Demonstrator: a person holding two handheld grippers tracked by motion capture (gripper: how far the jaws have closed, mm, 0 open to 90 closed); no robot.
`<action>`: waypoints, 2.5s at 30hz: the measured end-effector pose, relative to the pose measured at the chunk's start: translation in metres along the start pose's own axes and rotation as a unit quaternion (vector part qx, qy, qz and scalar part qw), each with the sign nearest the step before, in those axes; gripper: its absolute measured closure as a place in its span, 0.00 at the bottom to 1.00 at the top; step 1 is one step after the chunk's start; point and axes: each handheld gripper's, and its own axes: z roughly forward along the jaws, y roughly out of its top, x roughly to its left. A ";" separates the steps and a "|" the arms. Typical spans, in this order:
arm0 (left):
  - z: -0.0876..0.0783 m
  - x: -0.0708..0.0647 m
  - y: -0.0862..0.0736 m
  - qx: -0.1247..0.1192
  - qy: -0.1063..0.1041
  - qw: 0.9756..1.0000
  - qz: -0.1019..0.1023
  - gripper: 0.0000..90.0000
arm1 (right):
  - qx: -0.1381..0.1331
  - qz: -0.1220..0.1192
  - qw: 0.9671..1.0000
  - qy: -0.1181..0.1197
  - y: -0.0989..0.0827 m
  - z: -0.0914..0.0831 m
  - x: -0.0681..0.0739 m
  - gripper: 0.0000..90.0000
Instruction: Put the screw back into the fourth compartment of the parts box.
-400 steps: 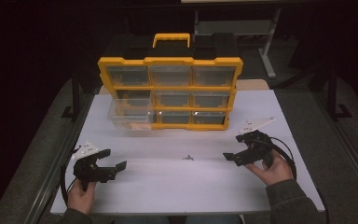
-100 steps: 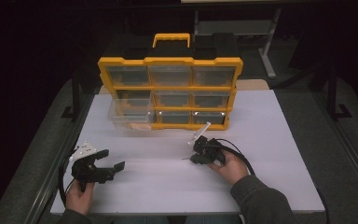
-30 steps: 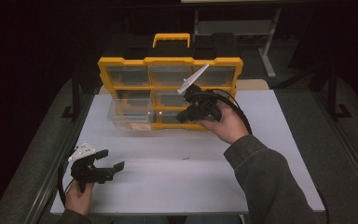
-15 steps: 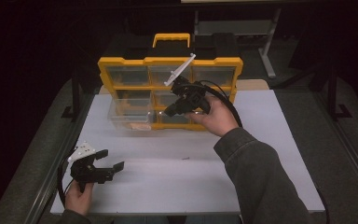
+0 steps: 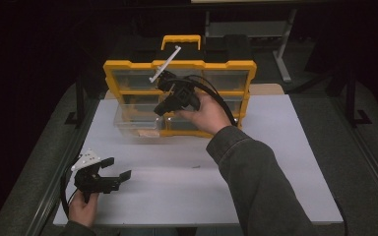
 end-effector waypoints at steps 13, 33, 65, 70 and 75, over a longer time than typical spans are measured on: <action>0.000 0.000 0.000 -0.003 -0.003 1.000 0.002 0.15 | 0.017 0.005 1.000 0.004 0.026 0.033 -0.002 0.96; 0.001 -0.001 0.000 -0.009 -0.006 1.000 -0.005 0.15 | 0.038 0.017 0.999 0.000 0.028 0.065 -0.008 0.90; 0.003 0.000 -0.001 -0.007 -0.001 1.000 -0.002 0.15 | -0.037 0.006 0.999 -0.006 -0.041 -0.019 -0.002 0.77; 0.004 -0.001 -0.001 -0.006 -0.002 1.000 -0.003 0.15 | -0.034 0.009 0.999 -0.010 -0.058 -0.020 -0.002 0.75; 0.004 -0.001 -0.002 -0.003 -0.001 1.000 0.002 0.15 | -0.026 0.011 1.000 -0.012 -0.076 -0.016 -0.001 0.72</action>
